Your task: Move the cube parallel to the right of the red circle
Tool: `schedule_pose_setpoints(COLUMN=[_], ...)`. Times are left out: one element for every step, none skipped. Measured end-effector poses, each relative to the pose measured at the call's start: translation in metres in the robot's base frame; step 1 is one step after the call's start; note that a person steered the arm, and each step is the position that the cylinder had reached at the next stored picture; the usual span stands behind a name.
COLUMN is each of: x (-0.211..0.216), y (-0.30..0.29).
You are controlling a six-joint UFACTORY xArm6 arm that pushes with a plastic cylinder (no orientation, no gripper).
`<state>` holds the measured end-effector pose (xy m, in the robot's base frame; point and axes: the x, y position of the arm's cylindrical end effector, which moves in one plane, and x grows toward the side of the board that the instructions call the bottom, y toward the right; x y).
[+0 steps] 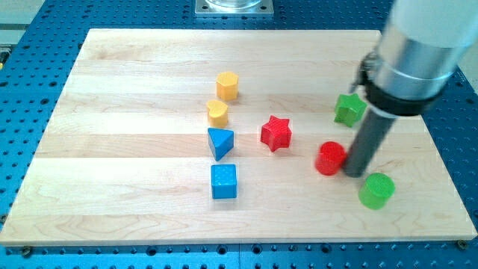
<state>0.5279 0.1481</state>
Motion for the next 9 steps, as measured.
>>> schedule_pose_setpoints(x=[0.001,0.030,0.089,0.075,0.037,0.032,0.019,0.020,0.019], y=[-0.074,-0.056,-0.130,-0.210,-0.211,-0.160,-0.095,-0.142,-0.093])
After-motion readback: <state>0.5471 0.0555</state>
